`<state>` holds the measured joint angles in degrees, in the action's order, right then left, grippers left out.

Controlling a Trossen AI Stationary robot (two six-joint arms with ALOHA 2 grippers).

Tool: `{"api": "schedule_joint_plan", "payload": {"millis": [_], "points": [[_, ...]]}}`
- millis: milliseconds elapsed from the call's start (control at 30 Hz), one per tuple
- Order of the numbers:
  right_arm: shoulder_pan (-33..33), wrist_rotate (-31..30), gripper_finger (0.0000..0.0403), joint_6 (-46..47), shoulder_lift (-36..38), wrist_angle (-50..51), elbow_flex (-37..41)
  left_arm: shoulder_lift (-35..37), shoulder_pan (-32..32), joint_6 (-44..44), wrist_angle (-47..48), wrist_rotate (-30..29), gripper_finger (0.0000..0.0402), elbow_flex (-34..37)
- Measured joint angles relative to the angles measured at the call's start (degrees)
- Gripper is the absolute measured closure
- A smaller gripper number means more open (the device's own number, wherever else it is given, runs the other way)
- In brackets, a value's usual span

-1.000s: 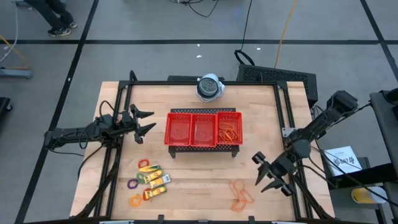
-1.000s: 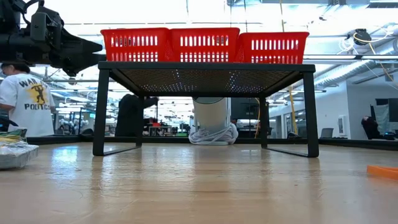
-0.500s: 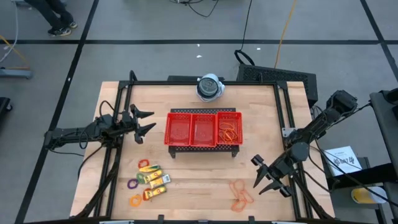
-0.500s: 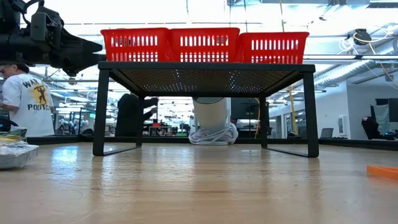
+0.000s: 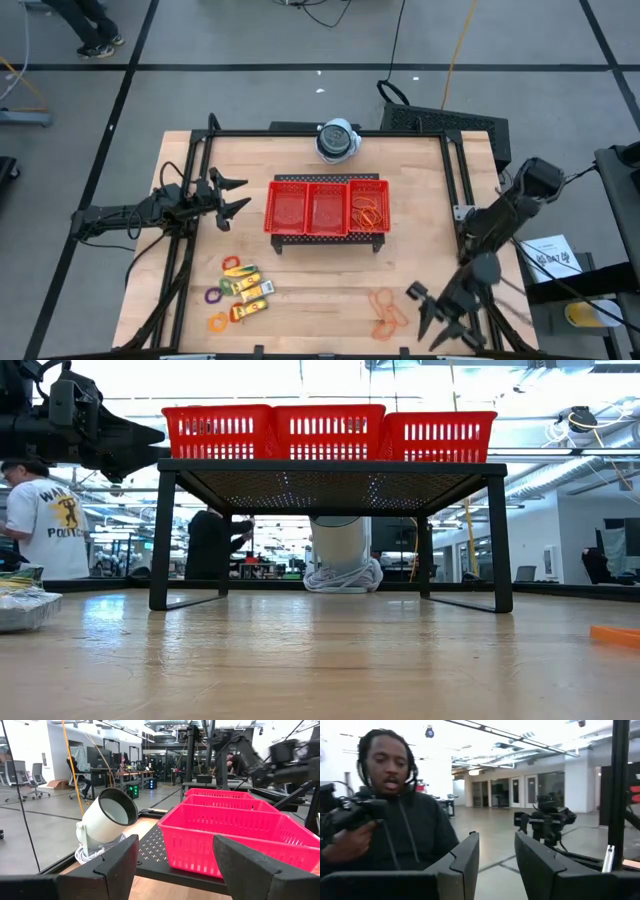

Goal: Pick & Place Office Desk Supplies
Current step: Put the orange rubber band into the right red bin

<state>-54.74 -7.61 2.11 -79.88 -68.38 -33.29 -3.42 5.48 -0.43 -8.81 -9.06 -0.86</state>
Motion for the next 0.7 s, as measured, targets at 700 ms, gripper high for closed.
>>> {"api": "schedule_joint_plan", "payload": {"millis": [700], "points": [[-1.51,-22.40,0.0171,61.90,-19.75,97.69,-30.47,0.00,0.01,0.01,0.01,0.00,0.0135,0.00]]}}
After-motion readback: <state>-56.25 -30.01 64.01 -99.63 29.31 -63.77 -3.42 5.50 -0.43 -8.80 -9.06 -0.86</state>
